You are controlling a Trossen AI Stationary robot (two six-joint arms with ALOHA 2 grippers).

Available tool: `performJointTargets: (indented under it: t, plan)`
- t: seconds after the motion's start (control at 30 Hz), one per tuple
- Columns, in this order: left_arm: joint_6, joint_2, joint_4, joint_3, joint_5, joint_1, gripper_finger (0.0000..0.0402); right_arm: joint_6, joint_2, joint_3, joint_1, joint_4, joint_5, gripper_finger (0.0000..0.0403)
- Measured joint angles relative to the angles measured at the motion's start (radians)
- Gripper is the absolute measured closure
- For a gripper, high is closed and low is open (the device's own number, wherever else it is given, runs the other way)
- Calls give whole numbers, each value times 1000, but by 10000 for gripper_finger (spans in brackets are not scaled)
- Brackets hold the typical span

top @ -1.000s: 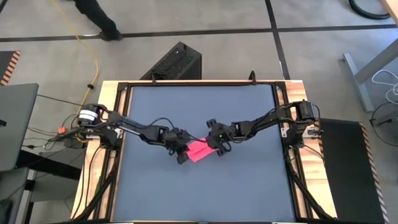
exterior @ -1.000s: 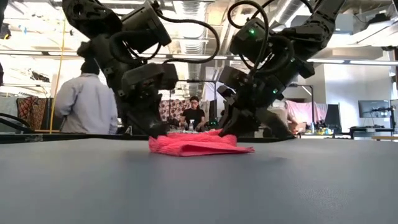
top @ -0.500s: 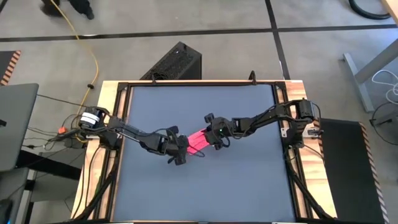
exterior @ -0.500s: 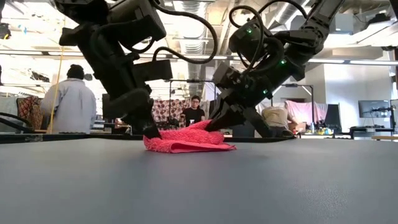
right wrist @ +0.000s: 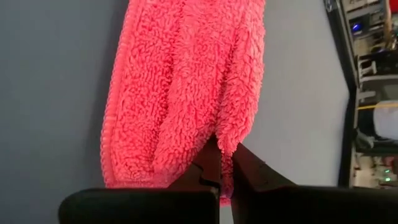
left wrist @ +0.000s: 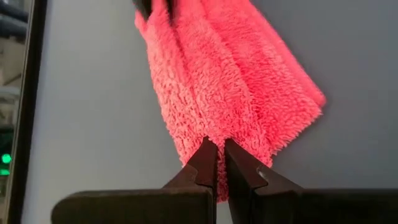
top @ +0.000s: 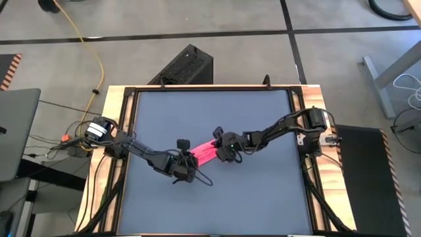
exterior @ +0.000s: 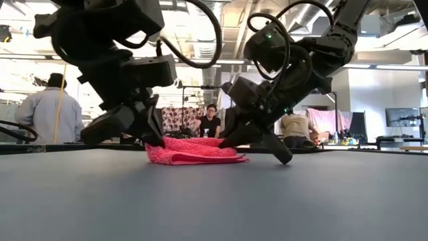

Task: Roll towel
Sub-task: Roll the light red towel

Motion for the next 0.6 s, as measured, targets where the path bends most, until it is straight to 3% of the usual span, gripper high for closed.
performJointTargets:
  t: [0.13, 0.6]
  plan:
    - [39, 0, -18, 1, -8, -6, 401, -55, -15, 0, 0, 2, 24, 376]
    - [115, -2, -196, 4, -211, 48, 401, -260, -9, -3, 3, 110, 77, 376]
